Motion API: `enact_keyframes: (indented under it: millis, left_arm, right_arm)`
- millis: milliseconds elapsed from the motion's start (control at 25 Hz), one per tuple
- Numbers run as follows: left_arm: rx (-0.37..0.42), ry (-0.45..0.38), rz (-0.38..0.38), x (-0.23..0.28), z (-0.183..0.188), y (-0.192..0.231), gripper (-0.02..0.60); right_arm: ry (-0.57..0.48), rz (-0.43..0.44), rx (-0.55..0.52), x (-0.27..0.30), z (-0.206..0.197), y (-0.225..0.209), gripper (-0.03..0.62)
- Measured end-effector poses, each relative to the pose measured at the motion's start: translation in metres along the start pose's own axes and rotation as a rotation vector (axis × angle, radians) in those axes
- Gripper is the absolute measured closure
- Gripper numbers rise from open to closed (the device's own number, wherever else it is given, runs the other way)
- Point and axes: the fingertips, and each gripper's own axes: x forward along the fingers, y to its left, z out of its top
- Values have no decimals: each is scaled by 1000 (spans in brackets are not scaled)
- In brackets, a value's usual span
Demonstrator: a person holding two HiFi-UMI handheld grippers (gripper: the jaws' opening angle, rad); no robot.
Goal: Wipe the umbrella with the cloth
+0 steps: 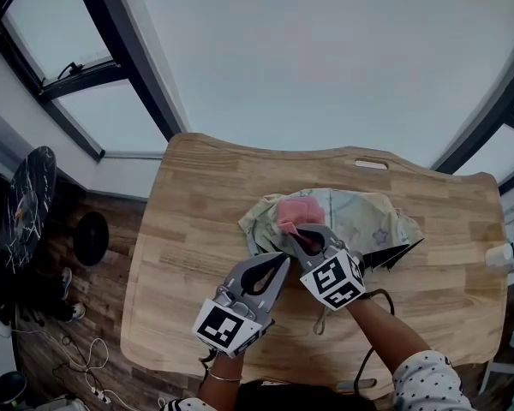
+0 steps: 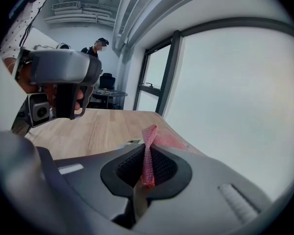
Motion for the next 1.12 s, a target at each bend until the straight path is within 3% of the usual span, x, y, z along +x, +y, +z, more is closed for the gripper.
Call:
enact_keyframes:
  millis: [800,1120]
  left_arm:
    - [12,-22,28,-9,11,5,596]
    - [8,-17,34,-11,11,6,596]
  right_arm:
    - [37,122,18,-12,-15,59,568]
    - [9,222,73,-23,-6,86,568]
